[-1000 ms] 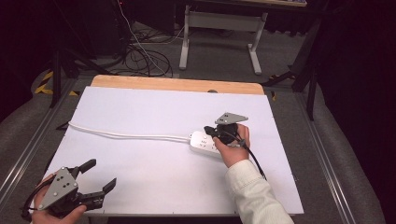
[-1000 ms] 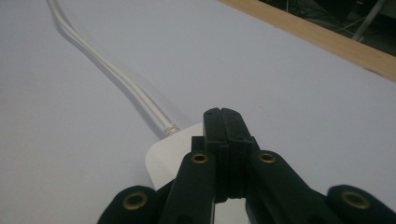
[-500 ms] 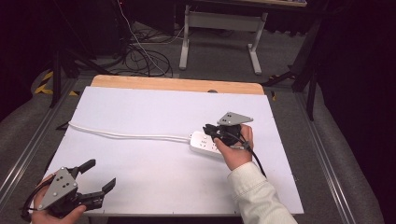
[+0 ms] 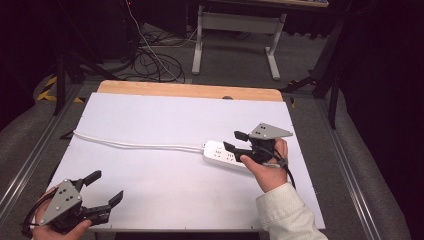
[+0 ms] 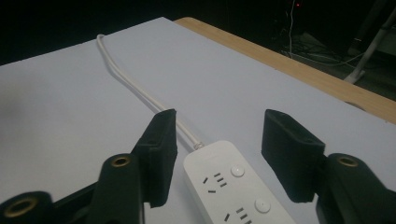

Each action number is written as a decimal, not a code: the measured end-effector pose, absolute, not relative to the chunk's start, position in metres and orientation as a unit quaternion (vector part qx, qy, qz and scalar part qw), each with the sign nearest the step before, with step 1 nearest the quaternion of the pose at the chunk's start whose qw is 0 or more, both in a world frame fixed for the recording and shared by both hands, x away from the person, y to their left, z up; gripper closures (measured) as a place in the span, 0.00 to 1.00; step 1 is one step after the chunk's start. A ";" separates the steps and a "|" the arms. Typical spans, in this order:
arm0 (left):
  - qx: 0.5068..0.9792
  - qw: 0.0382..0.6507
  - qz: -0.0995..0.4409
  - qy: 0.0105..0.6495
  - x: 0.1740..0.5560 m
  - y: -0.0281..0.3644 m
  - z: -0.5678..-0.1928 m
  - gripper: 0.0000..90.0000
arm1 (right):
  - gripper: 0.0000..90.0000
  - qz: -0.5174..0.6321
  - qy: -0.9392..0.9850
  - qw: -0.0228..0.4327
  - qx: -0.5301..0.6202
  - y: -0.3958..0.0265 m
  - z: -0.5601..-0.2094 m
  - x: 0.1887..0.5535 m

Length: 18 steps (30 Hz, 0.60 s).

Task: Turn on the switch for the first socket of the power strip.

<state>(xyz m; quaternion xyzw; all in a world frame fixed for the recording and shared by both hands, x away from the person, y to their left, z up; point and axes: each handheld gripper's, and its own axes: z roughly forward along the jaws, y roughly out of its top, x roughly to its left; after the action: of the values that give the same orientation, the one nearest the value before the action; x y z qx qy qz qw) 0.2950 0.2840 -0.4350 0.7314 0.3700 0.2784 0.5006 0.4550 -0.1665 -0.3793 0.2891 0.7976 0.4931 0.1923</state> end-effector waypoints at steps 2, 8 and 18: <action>0.730 0.502 0.278 0.372 0.294 0.285 -0.435 0.16 | 0.44 0.496 0.796 0.193 0.287 -0.170 -0.377 0.450; 0.728 0.503 0.280 0.371 0.294 0.286 -0.435 0.16 | 0.38 0.500 0.795 0.192 0.285 -0.182 -0.374 0.435; 0.729 0.503 0.281 0.369 0.293 0.285 -0.435 0.16 | 0.27 0.511 0.791 0.198 0.273 -0.205 -0.378 0.411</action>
<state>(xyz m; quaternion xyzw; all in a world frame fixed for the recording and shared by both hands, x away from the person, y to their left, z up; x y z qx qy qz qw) 0.2930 0.2853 -0.4347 0.7292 0.3694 0.2808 0.5029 0.4113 -0.2050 -0.3784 0.2732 0.7908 0.5107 0.1979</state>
